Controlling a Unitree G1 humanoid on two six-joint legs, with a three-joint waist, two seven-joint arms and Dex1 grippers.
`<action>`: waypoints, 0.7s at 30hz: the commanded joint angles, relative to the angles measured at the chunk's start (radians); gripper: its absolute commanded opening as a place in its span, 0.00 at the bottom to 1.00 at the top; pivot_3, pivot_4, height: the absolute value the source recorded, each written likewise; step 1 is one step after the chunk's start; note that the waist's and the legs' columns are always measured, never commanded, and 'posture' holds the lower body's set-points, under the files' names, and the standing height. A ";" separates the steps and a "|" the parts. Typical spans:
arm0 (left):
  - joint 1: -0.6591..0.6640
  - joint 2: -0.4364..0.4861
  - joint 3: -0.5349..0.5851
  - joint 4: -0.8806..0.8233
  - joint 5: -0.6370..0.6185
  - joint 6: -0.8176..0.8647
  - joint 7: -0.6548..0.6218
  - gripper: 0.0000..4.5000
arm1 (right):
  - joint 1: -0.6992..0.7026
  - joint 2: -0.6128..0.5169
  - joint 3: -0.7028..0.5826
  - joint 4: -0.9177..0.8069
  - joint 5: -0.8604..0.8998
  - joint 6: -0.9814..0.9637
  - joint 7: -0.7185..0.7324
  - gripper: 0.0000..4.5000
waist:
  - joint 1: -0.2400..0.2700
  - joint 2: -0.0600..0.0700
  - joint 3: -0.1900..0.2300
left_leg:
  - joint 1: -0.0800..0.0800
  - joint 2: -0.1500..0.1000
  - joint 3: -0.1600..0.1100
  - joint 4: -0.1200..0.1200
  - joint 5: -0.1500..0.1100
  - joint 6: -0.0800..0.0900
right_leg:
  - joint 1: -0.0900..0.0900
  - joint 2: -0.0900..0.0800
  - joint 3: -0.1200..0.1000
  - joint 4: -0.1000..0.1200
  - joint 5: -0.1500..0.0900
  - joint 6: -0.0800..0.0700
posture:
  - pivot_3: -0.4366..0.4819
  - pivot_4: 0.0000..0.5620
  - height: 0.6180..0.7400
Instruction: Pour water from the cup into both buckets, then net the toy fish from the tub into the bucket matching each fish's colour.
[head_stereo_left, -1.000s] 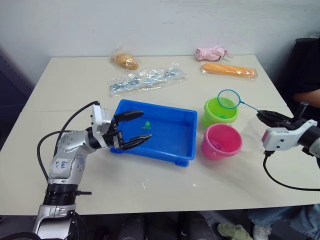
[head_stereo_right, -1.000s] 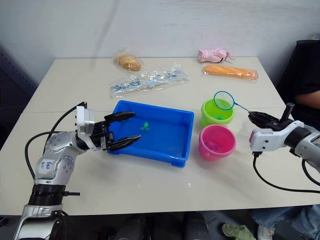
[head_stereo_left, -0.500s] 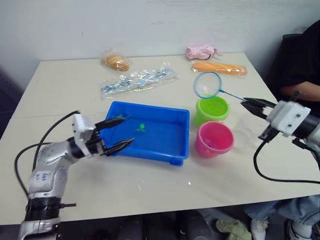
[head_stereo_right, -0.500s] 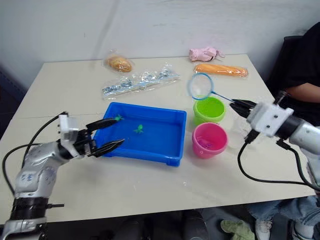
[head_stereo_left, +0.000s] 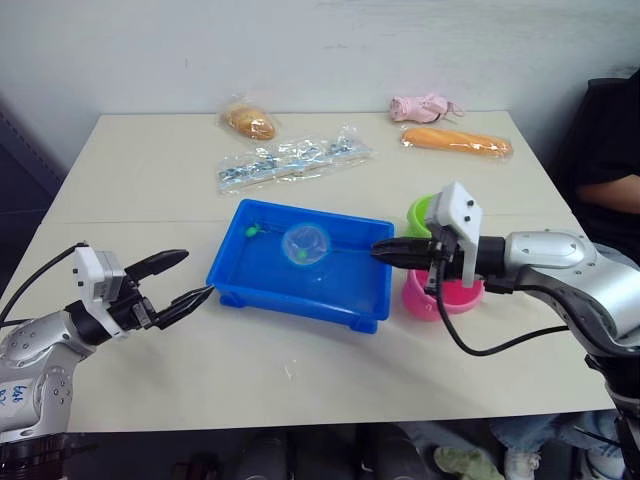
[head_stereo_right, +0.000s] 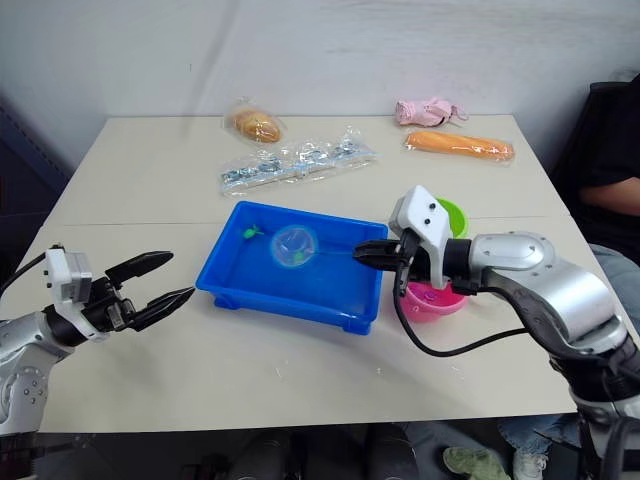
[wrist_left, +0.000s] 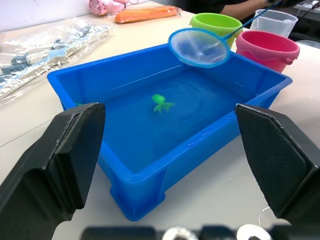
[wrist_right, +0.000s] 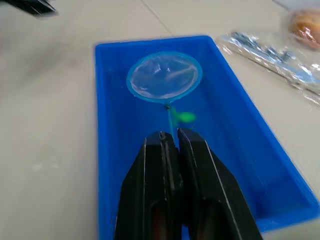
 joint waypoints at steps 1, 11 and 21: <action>0.020 0.022 0.011 -0.063 -0.004 -0.007 -0.003 0.99 | -0.052 -0.017 0.065 0.099 -0.237 -0.121 0.024 0.00 | -0.001 0.000 0.000 | 0.000 0.000 0.001 0.000 0.000 0.000 | -0.001 0.001 0.000 0.000 0.000 0.000 | 0.48 0.27 1.00; 0.028 0.032 -0.016 -0.074 0.001 -0.019 -0.022 0.99 | -0.107 0.124 0.136 0.257 -0.449 -0.189 0.097 0.00 | -0.004 0.000 0.000 | -0.001 0.003 0.004 -0.001 0.001 -0.002 | -0.005 0.005 0.003 0.002 0.000 0.000 | 0.48 0.27 1.00; 0.031 0.024 -0.040 -0.082 0.011 -0.036 -0.014 0.99 | -0.098 0.286 0.090 0.245 -0.387 -0.070 0.142 0.00 | -0.005 0.000 0.000 | -0.002 0.003 0.005 -0.001 0.001 -0.002 | -0.007 0.006 0.004 0.003 0.000 0.000 | 0.48 0.27 1.00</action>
